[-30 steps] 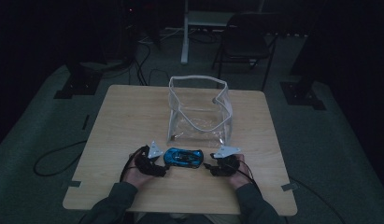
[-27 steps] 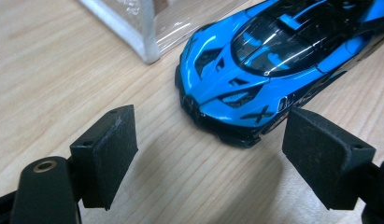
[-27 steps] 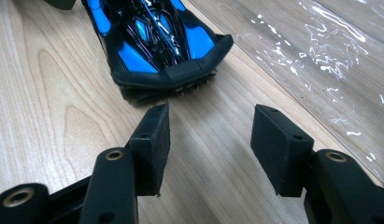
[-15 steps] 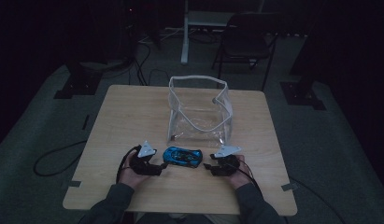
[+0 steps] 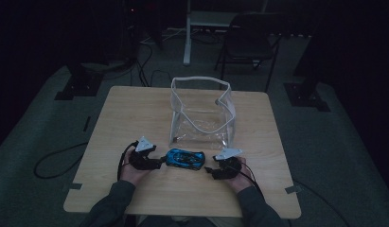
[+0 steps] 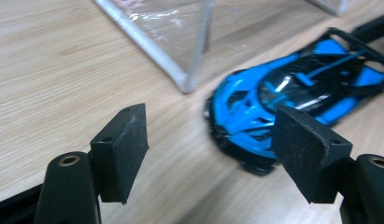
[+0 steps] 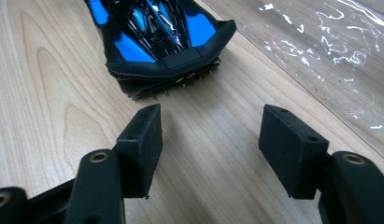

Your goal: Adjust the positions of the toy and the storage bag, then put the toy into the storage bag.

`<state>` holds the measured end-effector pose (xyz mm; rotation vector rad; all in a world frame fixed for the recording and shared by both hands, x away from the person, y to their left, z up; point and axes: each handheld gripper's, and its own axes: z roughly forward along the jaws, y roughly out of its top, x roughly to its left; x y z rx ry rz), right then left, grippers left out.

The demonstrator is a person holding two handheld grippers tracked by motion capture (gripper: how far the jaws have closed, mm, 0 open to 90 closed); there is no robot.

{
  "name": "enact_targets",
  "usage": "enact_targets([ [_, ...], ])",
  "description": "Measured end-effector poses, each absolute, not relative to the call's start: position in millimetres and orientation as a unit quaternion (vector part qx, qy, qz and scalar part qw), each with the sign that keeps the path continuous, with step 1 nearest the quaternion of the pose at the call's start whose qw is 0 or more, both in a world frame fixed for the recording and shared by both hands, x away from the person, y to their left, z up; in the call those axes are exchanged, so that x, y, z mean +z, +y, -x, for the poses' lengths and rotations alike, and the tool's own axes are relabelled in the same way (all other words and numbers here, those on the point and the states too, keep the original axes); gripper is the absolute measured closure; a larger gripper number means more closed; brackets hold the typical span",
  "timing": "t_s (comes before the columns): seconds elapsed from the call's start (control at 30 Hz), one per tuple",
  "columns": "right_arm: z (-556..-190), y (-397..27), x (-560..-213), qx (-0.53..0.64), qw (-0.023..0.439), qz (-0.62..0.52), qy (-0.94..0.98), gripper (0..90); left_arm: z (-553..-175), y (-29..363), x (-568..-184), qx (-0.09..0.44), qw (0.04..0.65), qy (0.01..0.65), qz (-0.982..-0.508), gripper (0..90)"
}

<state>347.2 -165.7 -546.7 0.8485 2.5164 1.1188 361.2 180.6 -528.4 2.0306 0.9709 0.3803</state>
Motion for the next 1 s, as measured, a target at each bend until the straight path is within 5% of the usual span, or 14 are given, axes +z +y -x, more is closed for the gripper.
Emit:
enact_targets([
  [0.13, -347.2, -165.7, -547.3, 0.388, 0.129, -0.284, 0.867, 37.6, -367.8, 182.2, -529.3, 0.159, 0.412, 0.397, -0.804, 27.9],
  [0.4, -351.3, -158.2, -546.4, 0.373, 0.112, -0.261, 0.883, 20.0, -379.2, 177.2, -536.1, 0.157, 0.400, 0.400, -0.809, 27.9],
  [1.0, -360.4, -146.9, -542.2, 0.365, 0.107, -0.199, 0.903, 21.7, -386.6, 171.9, -539.6, 0.140, 0.408, 0.413, -0.803, 28.0],
])
